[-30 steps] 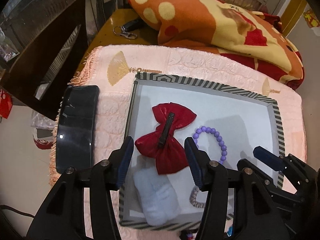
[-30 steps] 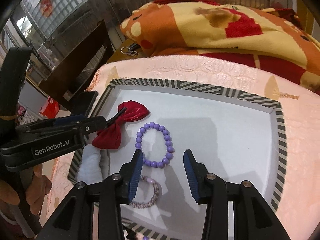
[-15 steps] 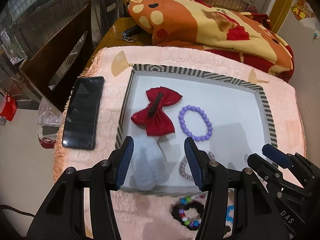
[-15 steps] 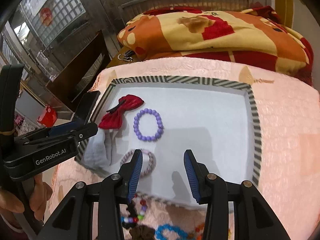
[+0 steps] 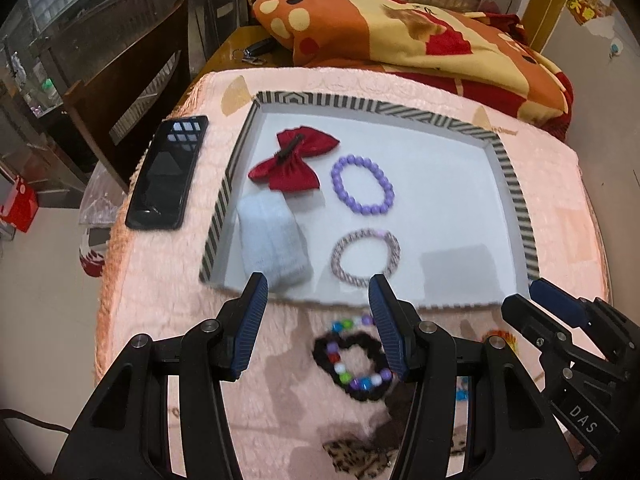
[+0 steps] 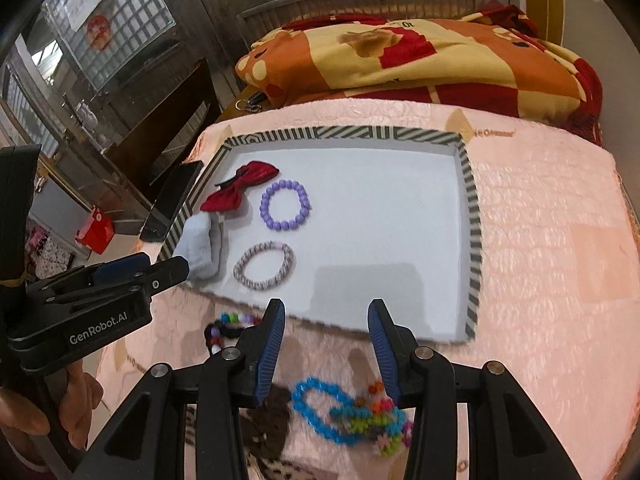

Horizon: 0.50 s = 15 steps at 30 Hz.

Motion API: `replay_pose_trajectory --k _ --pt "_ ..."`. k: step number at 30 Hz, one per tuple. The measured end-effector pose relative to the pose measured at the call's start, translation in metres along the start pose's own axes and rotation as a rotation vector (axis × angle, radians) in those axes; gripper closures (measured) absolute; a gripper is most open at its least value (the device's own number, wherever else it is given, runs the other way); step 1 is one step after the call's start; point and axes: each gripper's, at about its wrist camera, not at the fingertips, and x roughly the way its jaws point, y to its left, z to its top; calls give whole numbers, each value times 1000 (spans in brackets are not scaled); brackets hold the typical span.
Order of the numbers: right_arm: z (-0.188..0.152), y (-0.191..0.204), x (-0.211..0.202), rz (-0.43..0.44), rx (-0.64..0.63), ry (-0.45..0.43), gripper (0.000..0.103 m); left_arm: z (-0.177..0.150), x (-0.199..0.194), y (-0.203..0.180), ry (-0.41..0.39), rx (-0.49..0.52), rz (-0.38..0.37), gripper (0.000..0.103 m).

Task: Organize jewelry
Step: 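Withdraw both grippers from the tray toward the remaining jewelry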

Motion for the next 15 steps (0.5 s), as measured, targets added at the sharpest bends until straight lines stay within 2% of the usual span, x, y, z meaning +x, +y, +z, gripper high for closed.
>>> replay_pose_trajectory --k 15 --pt "-41 -17 -18 5 -10 31 61 -43 -15 -14 15 -19 9 51"
